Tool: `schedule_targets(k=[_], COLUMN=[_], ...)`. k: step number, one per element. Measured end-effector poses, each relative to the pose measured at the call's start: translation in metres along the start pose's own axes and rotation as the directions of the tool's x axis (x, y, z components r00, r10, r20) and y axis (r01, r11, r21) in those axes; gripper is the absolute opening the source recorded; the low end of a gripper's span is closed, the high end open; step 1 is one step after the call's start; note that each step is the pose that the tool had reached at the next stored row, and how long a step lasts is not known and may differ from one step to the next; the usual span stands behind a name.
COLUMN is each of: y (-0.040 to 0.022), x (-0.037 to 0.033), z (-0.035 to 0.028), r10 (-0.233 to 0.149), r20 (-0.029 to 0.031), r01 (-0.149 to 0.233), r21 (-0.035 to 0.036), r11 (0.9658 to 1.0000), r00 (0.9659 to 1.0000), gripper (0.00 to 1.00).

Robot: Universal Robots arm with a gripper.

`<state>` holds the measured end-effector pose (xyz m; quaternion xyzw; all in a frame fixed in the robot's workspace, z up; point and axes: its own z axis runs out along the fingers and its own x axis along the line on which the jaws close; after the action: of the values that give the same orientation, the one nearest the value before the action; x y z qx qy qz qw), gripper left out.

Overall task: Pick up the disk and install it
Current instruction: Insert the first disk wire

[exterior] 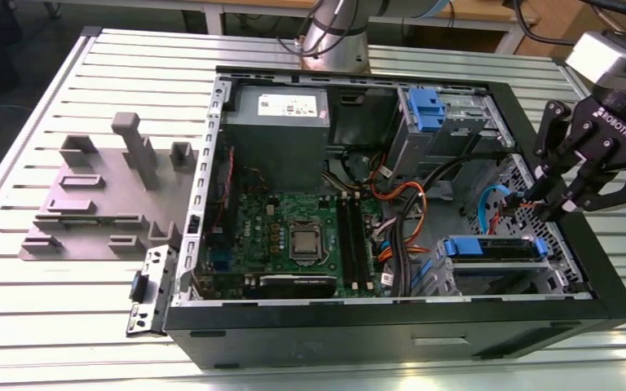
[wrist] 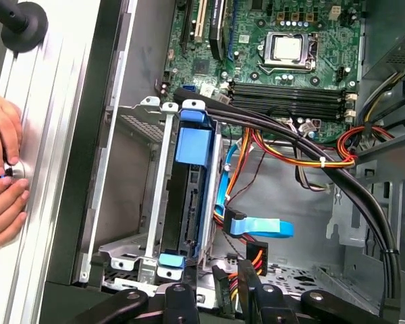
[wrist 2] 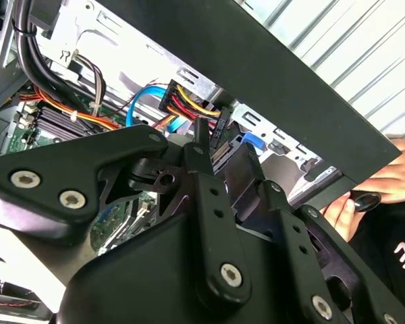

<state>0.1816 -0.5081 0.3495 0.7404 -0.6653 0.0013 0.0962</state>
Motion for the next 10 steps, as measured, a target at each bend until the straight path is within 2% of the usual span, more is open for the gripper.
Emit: schedule_targets(k=[7,8,10], y=[-0.0006,-0.0009,-0.0019], x=[0.0000,0.0001,0.0002], z=[0.0001,-0.0001,-0.0001], r10=[0.000,0.000,-0.001], r20=[0.0000,-0.0010,-0.0053], r01=[0.000,0.000,0.001], r21=[0.0000,-0.0001,-0.0005], r11=[1.0000,1.0000,1.0000], r00=[1.0000,1.0000,1.0000], gripper=[0.36,0.29,0.29])
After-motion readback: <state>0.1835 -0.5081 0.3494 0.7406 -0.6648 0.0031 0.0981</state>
